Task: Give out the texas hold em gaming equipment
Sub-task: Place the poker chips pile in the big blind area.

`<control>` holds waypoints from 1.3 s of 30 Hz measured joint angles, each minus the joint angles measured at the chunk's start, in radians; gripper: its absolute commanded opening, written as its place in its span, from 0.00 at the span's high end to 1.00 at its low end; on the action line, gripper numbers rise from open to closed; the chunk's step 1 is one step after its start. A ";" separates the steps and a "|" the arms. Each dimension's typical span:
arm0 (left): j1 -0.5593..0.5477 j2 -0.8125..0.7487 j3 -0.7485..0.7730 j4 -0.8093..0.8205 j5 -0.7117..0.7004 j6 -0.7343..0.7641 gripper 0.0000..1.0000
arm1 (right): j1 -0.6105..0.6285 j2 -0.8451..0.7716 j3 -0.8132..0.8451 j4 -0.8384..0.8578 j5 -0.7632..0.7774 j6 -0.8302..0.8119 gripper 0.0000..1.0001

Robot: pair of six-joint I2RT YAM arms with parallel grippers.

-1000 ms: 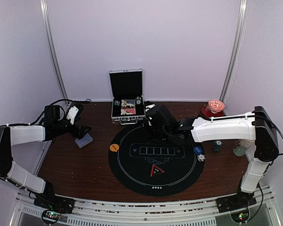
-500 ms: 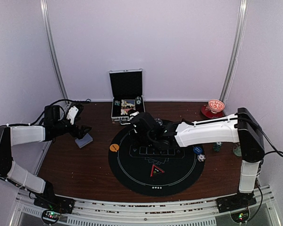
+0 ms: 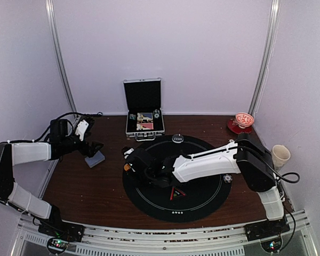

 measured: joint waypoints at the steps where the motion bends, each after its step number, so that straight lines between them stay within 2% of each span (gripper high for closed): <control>1: 0.000 0.000 0.000 0.000 0.000 0.000 0.02 | 0.003 0.012 0.010 0.001 -0.006 -0.001 0.59; 8: 0.000 0.000 0.000 0.002 0.000 0.000 0.02 | 0.011 0.100 0.068 0.013 -0.034 0.000 0.59; 22: 0.000 0.000 0.000 0.003 -0.001 0.000 0.02 | 0.011 0.167 0.119 0.006 -0.045 0.007 0.57; 39: 0.000 0.000 0.000 0.003 -0.002 0.000 0.02 | 0.013 0.233 0.213 -0.027 0.027 0.064 0.54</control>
